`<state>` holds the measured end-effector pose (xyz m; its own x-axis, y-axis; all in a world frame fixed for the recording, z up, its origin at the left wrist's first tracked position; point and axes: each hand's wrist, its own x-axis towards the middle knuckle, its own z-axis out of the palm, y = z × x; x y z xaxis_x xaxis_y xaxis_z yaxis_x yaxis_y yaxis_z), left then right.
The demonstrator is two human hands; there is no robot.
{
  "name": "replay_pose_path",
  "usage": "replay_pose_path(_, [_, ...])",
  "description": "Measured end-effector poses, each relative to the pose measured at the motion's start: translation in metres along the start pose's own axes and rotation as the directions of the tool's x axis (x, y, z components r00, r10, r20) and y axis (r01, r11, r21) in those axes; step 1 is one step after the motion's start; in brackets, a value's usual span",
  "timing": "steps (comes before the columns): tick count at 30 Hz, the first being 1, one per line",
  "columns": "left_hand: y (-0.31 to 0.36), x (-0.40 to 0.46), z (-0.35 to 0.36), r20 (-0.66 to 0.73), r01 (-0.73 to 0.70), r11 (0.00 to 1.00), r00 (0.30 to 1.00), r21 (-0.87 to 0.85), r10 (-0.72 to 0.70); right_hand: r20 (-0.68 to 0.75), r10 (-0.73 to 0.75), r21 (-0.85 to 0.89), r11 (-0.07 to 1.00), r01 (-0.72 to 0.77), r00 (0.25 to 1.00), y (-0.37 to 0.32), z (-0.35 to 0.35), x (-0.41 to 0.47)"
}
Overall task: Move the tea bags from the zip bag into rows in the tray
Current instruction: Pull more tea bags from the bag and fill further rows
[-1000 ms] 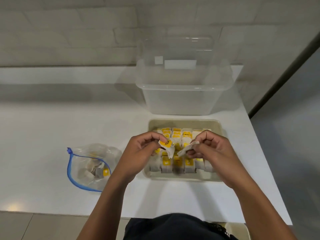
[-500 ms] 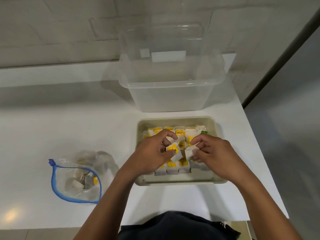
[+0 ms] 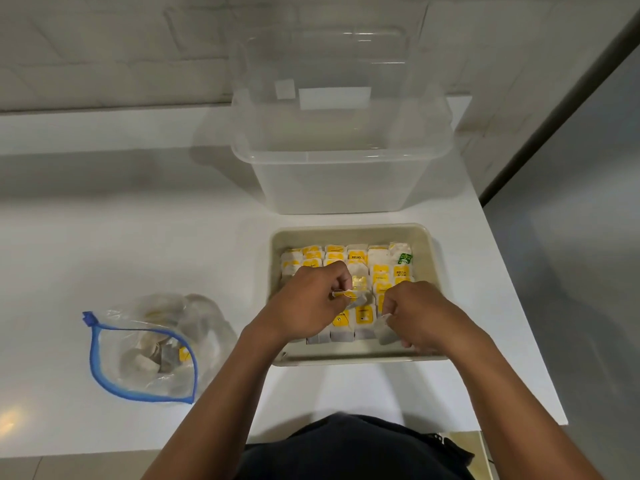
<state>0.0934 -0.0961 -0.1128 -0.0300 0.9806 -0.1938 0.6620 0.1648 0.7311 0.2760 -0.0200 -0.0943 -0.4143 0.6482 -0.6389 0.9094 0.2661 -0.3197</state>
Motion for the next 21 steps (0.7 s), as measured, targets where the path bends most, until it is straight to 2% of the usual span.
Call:
replay_pose_path(6, [-0.0022,-0.0034,-0.0033,0.005,0.01,1.0,1.0,-0.003,-0.01,-0.107,0.021,-0.161,0.986,-0.038,0.994,-0.0088,0.0037,0.0051])
replay_pose_path(14, [-0.0021,-0.0058,-0.0061,-0.008,0.015,1.0,1.0,-0.005,-0.015,-0.161,0.069,-0.146,0.985,-0.093,0.984,-0.0114,0.0054,0.0061])
replay_pose_path(21, [-0.0057,-0.0045,-0.0041,-0.002,0.032,0.999,0.999,-0.005,-0.032,-0.202,0.05,-0.132,0.988,-0.078,0.978,-0.0115,0.0062,0.0073])
